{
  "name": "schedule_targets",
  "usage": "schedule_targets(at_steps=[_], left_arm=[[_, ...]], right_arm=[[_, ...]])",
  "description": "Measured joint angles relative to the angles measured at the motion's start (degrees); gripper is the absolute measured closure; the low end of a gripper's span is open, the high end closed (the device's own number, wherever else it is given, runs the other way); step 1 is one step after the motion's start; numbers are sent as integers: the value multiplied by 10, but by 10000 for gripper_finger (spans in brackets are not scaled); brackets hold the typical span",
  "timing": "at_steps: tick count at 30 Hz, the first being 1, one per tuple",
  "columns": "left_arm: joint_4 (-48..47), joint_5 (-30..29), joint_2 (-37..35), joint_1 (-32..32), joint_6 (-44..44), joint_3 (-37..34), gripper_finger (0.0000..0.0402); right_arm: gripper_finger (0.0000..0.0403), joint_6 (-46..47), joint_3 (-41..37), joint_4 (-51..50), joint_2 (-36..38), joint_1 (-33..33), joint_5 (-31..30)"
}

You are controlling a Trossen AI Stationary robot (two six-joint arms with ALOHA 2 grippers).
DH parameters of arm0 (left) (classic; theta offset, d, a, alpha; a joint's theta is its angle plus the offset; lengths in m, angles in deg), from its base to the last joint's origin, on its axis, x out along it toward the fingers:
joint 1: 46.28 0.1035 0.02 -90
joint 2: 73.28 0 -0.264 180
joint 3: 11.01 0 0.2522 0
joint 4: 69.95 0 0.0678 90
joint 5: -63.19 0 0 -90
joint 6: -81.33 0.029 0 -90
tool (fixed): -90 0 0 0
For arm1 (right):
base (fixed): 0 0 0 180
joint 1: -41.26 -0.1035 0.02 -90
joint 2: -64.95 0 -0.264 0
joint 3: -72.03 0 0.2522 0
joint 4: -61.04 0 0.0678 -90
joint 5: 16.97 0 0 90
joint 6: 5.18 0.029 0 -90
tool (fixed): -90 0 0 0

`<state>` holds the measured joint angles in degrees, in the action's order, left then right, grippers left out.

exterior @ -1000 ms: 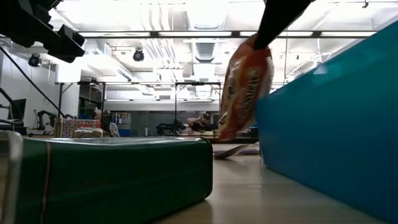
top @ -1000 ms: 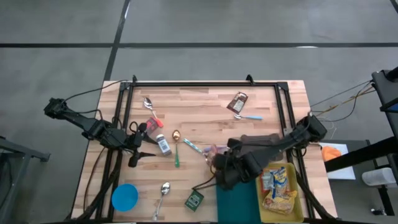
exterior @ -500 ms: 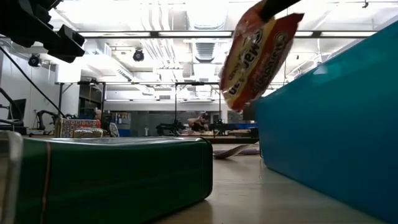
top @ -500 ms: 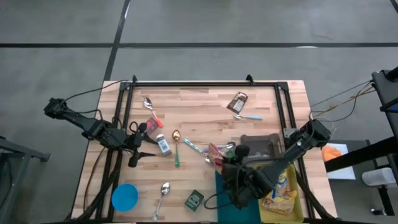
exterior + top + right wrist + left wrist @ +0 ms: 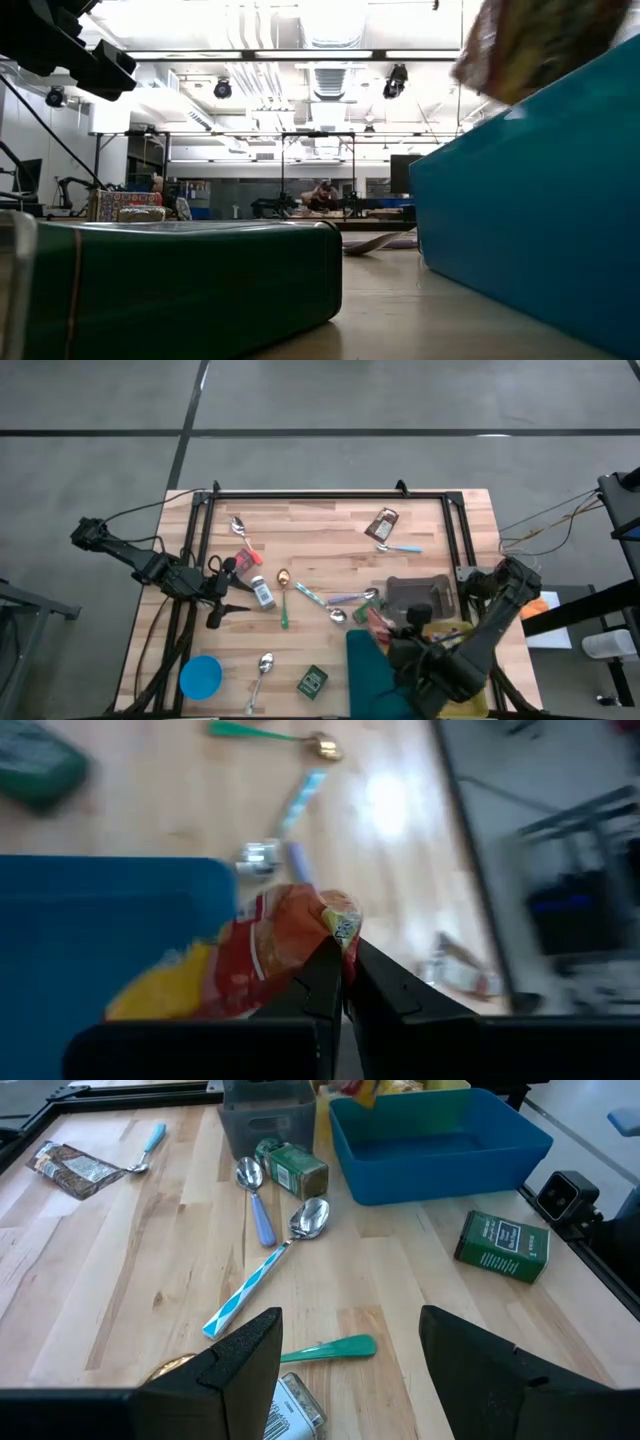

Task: Pick & Place Food Item
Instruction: Put the red noodle pack into the yellow bin

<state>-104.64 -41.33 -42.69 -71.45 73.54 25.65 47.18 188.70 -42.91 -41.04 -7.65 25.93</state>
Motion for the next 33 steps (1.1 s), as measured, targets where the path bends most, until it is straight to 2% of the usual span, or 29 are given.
schedule_targets(at_steps=[3,8,13,18,27,33], left_arm=[[0,0,0,0,0,0,161],[-1,0,0,0,0,0,161],[-2,0,0,0,0,0,161],[-2,0,0,0,0,0,161],[-2,0,0,0,0,0,161],[-2,0,0,0,0,0,161]], right_arm=[[390,6,29,1,5,-26,34],[391,51,66,2,18,-70,53],[392,101,71,2,25,-107,146],[392,172,46,2,35,-132,243],[392,311,-27,2,61,-164,381],[392,386,-63,1,65,-181,406]])
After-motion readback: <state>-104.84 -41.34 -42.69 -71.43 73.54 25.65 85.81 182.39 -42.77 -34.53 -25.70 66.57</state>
